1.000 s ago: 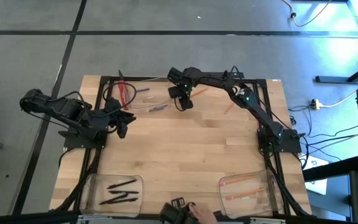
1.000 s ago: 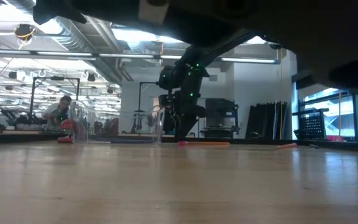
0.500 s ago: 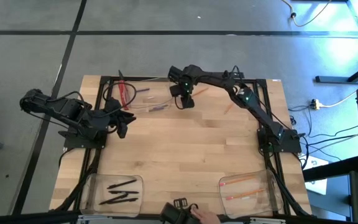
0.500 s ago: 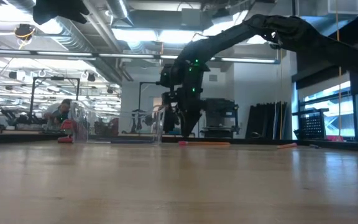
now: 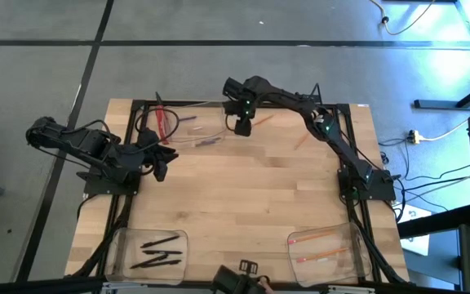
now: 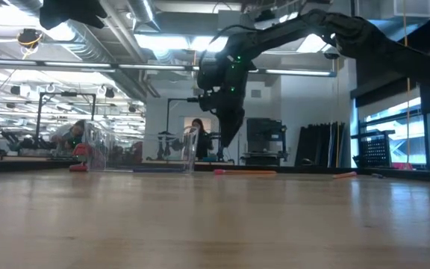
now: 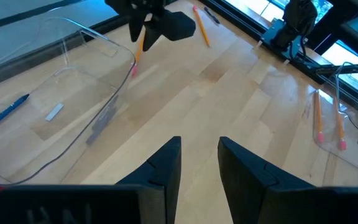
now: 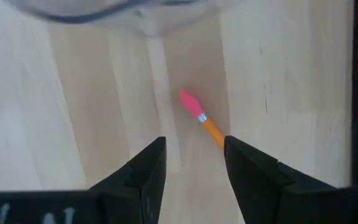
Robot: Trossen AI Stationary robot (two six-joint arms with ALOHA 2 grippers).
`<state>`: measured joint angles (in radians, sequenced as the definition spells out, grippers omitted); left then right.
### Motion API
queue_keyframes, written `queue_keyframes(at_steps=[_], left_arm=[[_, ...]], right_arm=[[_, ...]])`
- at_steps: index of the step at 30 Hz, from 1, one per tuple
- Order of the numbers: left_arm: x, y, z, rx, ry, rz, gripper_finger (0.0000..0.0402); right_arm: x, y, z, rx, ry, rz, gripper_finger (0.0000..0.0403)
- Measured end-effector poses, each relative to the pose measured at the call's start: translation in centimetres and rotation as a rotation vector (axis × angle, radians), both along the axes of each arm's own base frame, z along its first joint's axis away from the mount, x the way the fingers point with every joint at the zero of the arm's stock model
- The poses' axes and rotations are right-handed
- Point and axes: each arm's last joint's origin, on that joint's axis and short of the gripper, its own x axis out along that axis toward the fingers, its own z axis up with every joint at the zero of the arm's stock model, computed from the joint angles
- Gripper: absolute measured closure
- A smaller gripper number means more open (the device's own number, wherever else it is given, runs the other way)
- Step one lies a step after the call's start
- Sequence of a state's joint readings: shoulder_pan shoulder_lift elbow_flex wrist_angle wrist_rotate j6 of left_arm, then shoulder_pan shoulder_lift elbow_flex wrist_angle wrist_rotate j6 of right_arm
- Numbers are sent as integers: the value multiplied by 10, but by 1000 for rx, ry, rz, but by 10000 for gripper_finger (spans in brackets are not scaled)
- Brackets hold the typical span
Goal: Sort crayons/erasers/pens/pencils in bins
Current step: Put the yellow pencil into the bottom right transparent bin
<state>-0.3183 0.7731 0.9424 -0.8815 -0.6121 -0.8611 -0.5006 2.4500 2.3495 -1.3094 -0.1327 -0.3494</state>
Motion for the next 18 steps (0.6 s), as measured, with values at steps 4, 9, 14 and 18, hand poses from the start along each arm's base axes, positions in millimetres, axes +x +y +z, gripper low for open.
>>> queue_keyframes(at_steps=[4,9,14,18], left_arm=[[0,0,0,0,0,0,305],[0,0,0,0,0,0,305],[0,0,0,0,1,0,305],[0,0,0,0,0,0,305]], right_arm=[[1,0,-1,10,-7,-68,240],[4,4,-2,52,-44,73,240],[4,11,-1,141,-60,91,240],[2,30,-2,183,25,178,240]])
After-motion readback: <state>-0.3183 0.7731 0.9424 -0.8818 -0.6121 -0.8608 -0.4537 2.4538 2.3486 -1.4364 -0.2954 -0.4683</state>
